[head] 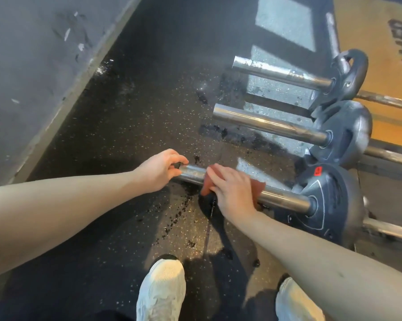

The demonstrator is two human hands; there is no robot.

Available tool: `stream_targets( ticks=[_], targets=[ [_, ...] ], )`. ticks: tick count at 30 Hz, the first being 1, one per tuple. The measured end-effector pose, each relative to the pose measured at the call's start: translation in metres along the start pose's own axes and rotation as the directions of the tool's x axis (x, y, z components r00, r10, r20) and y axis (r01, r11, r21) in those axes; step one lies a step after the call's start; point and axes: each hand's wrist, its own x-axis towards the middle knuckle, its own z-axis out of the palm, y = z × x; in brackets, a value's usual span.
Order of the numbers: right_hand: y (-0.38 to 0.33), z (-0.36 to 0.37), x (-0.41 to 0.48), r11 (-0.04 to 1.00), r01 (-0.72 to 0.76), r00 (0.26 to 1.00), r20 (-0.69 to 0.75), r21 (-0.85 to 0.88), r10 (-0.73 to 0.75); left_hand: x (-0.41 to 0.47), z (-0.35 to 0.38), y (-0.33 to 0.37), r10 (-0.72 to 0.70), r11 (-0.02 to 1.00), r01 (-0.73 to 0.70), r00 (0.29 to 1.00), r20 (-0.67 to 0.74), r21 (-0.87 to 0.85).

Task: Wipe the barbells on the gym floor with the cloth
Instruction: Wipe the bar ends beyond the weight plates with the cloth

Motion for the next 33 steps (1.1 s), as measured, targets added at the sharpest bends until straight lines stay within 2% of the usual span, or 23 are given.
stream_targets(
  ticks=[3,6,7,9,11,13,15,16,17,20,21,23,24,26,28,31,32,33],
  targets=[
    [-0.032,0.014,0.022,0.997,-0.035,0.999,-0.010,0.073,0.036,0.001,0.002,-0.008,0.057,0.998,-0.057,0.998,0.013,0.027],
    [-0.010,0.007,-0.001,0.994,0.014,1.000,-0.021,0.108,-0.012,0.003,0.001,-0.010,0.107,0.994,-0.108,0.994,0.036,0.030],
    [0.007,0.001,-0.016,0.994,-0.018,0.999,-0.040,0.112,0.022,0.004,0.002,-0.011,0.112,0.992,-0.114,0.993,0.028,0.057],
    [0.047,-0.016,-0.051,0.978,-0.185,0.974,-0.117,0.096,0.195,0.008,0.002,-0.011,0.095,0.992,-0.097,0.995,0.027,0.078],
    [0.075,-0.033,-0.083,0.904,-0.421,0.885,-0.187,0.070,0.426,0.011,0.002,-0.008,0.057,0.996,-0.059,0.997,0.044,0.059],
    [0.071,-0.035,-0.091,0.777,-0.625,0.748,-0.230,0.069,0.622,0.012,0.002,-0.006,0.033,0.998,-0.035,0.998,0.047,0.056],
    [0.038,-0.026,-0.071,0.674,-0.732,0.636,-0.255,0.100,0.729,0.011,0.001,-0.002,0.038,0.997,-0.042,0.998,0.057,0.066],
    [0.016,-0.019,-0.057,0.675,-0.728,0.637,-0.250,0.116,0.730,0.012,0.001,-0.001,0.042,0.997,-0.046,0.997,0.061,0.069],
    [-0.007,-0.011,-0.044,0.719,-0.682,0.683,-0.237,0.131,0.691,0.013,0.001,-0.001,0.041,0.996,-0.046,0.997,0.068,0.073],
    [-0.059,0.013,-0.021,0.903,-0.416,0.899,-0.103,0.106,0.426,0.018,0.002,-0.004,0.030,0.995,-0.035,0.998,0.059,0.090],
    [-0.060,0.014,-0.021,0.941,-0.327,0.941,-0.064,0.084,0.333,0.019,0.002,-0.005,0.026,0.996,-0.031,0.998,0.058,0.085],
    [-0.031,0.004,-0.033,0.970,-0.228,0.968,-0.090,0.086,0.235,0.020,0.004,-0.005,0.037,0.996,-0.041,0.997,0.063,0.076],
    [-0.011,-0.007,-0.044,0.963,-0.249,0.959,-0.110,0.104,0.260,0.020,0.005,-0.006,0.041,0.997,-0.045,0.997,0.059,0.067],
    [0.036,-0.029,-0.067,0.920,-0.379,0.894,-0.218,0.096,0.391,0.020,0.005,-0.007,0.042,0.998,-0.044,0.998,0.055,0.043],
    [0.064,-0.045,-0.084,0.826,-0.554,0.776,-0.291,0.110,0.559,0.019,0.005,-0.006,0.050,0.998,-0.052,0.997,0.056,0.029],
    [0.045,-0.032,-0.067,0.648,-0.734,0.588,-0.288,0.203,0.756,0.017,0.004,-0.004,0.055,0.998,-0.057,0.996,0.066,0.029],
    [0.027,-0.023,-0.055,0.653,-0.730,0.595,-0.283,0.203,0.752,0.017,0.004,-0.005,0.056,0.998,-0.058,0.996,0.066,0.026],
    [0.005,-0.014,-0.043,0.704,-0.686,0.650,-0.277,0.186,0.707,0.018,0.004,-0.006,0.056,0.998,-0.058,0.996,0.067,0.022]
  ],
)
